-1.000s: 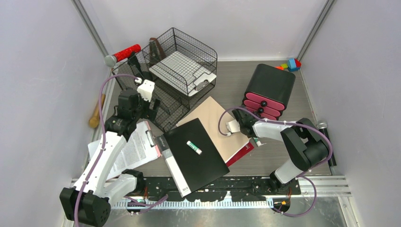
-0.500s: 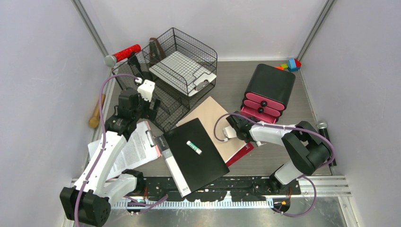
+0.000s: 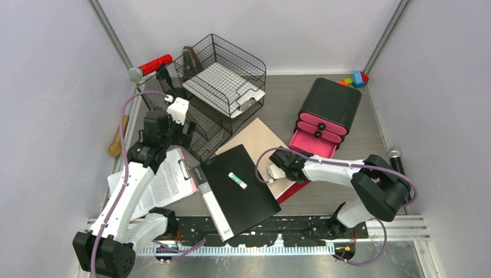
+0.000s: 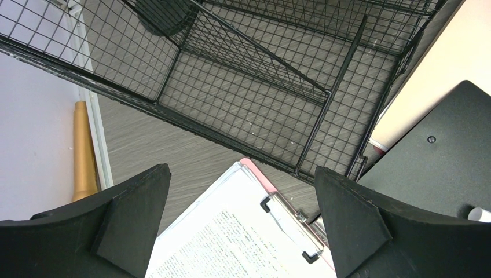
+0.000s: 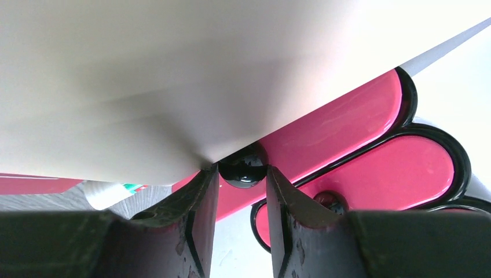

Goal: Organize the desk
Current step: Open the drawer in the storage box, then pick up the stationery from the center of the board, then place the stationery in the drawer.

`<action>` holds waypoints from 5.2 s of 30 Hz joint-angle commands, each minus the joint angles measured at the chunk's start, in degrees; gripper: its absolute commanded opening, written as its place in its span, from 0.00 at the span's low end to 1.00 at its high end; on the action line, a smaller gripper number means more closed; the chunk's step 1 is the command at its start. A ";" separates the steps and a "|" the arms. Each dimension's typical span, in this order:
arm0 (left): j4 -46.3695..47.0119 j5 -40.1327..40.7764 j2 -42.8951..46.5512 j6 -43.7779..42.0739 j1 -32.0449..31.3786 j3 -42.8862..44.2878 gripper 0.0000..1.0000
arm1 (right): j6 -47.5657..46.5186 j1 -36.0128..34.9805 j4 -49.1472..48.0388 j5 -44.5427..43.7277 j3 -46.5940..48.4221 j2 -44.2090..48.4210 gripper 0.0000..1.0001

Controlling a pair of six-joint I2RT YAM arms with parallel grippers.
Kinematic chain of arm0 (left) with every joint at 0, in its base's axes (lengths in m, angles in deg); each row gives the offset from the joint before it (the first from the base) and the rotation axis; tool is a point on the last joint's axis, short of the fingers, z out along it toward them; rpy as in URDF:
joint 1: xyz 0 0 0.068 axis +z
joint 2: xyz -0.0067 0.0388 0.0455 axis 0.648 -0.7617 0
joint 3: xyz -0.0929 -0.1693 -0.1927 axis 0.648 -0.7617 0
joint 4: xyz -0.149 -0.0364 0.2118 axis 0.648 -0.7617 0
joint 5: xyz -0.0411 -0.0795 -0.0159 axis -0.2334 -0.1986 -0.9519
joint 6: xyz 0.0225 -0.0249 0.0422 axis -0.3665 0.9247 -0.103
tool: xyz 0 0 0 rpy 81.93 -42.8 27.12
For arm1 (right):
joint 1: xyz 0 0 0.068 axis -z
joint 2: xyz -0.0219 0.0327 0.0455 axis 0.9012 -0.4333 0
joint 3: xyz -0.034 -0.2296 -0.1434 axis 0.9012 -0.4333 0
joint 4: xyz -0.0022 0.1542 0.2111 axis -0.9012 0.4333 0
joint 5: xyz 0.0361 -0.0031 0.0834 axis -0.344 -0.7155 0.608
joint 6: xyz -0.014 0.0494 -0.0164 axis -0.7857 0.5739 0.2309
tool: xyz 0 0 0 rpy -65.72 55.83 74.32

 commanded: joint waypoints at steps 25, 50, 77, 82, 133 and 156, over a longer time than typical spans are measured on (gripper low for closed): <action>2.04 -2.07 2.28 0.57 0.39 0.44 0.99 | 35.97 -0.79 14.21 8.33 14.44 10.65 0.60; 2.28 -6.18 3.26 0.31 0.47 -1.01 0.99 | 41.90 24.32 21.81 37.18 6.86 17.93 0.57; 0.22 -7.56 5.57 0.34 0.41 0.32 0.99 | 39.74 25.65 15.64 36.25 4.00 6.15 0.28; -0.20 -7.69 5.96 0.29 0.48 0.82 0.99 | 39.45 25.66 20.58 36.77 7.09 7.79 0.19; -0.04 -14.91 10.62 1.44 0.58 -1.32 0.99 | 34.85 25.80 20.11 30.89 2.10 8.04 0.11; 0.21 -15.57 9.93 0.89 0.56 -1.76 0.99 | 32.32 25.89 18.67 23.36 20.49 3.17 0.20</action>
